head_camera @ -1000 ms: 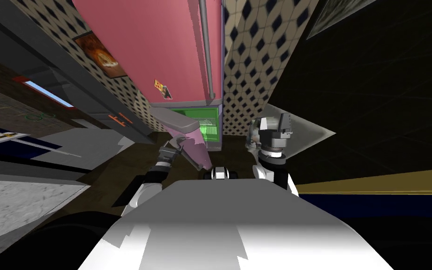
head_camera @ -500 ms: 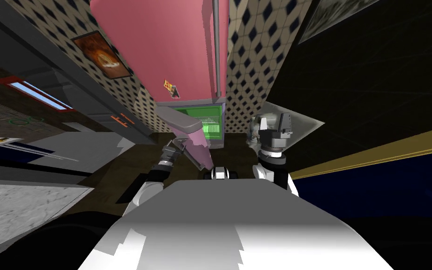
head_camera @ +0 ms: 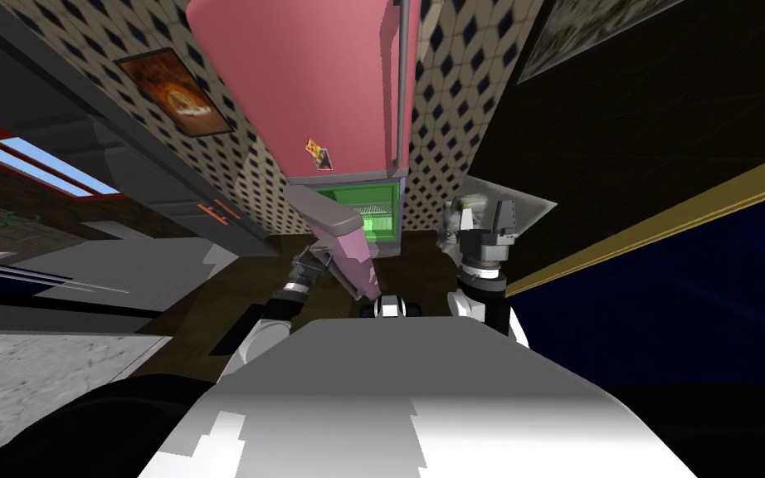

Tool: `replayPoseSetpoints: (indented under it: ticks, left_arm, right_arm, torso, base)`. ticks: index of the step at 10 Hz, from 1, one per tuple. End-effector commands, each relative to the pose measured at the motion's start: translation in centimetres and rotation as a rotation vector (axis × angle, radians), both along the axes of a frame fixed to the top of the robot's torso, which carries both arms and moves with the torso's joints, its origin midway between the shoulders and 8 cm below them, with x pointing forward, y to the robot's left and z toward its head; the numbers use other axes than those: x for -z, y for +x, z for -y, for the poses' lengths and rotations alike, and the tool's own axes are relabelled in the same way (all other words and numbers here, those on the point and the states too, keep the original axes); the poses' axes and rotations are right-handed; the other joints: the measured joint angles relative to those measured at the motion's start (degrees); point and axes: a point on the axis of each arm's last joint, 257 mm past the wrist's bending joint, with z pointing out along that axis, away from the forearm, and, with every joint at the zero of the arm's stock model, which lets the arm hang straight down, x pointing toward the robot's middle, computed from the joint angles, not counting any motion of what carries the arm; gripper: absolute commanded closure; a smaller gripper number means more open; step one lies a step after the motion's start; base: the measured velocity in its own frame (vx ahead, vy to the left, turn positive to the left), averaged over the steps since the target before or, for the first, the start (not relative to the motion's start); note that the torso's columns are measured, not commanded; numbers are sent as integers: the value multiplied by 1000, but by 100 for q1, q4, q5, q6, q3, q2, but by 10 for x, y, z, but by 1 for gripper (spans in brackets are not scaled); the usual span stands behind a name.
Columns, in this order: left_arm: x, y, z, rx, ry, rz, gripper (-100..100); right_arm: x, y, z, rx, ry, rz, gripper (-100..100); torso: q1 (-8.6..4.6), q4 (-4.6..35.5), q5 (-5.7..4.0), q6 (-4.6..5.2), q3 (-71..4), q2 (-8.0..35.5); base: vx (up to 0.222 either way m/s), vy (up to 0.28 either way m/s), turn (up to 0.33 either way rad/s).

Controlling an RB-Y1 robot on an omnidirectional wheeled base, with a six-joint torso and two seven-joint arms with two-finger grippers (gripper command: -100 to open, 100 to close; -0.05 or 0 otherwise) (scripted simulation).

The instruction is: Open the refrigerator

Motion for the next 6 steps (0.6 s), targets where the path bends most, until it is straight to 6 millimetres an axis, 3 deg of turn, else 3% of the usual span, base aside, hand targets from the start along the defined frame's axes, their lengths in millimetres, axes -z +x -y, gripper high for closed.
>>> replayPoseSetpoints:
  ticks: [1,3,6]
  left_arm:
    - [-2,1,7,25,6,3,100]
    - [-5,3,14,43,3,11,100]
    - [-4,4,21,64,3,11,100]
  right_arm:
    - [0,0,0,0,0,0,0]
    - [0,0,0,0,0,0,0]
    - [0,0,0,0,0,0,0]
  torso:
    - [-11,2,-1,2,17,22]
    - [-105,-15,-19,2,-4,-21]
    - [-1,1,-6,8,-12,-17]
  base:
    - [-189,299,-68]
    - [-74,167,-51]
    - [-98,239,-96]
